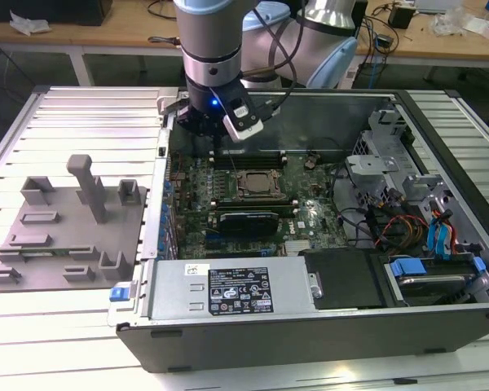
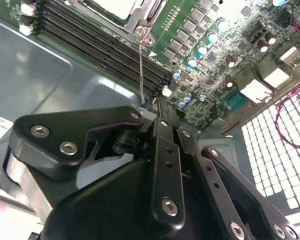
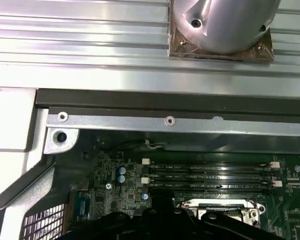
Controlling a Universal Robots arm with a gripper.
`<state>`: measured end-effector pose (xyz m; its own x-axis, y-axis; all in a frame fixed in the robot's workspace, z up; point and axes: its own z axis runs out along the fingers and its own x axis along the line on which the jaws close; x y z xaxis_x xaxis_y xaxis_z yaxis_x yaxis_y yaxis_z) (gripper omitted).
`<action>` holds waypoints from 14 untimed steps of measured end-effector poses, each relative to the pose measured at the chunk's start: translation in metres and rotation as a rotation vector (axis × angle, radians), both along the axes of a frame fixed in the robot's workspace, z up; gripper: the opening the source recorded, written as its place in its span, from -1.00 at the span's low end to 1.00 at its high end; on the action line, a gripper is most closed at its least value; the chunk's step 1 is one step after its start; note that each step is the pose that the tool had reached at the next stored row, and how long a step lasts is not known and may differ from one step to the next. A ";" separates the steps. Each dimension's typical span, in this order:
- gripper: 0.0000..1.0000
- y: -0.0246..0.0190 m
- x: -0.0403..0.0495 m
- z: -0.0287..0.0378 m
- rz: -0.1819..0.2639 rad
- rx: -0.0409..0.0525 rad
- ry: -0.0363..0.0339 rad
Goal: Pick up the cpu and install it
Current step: 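Install the first cpu locking lever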
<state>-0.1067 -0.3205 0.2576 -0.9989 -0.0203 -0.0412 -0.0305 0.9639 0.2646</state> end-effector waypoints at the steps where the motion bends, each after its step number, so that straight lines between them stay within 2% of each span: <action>1: -0.79 0.0000 0.0001 -0.0017 0.000 0.0003 0.0000; 6: -0.79 0.0000 0.0075 -0.0050 0.000 0.0003 0.0013; 14: -0.79 0.0000 0.0347 -0.0063 0.000 0.0003 0.0063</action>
<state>-0.0720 -0.3205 0.2514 -0.9992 -0.0203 -0.0349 -0.0289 0.9638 0.2651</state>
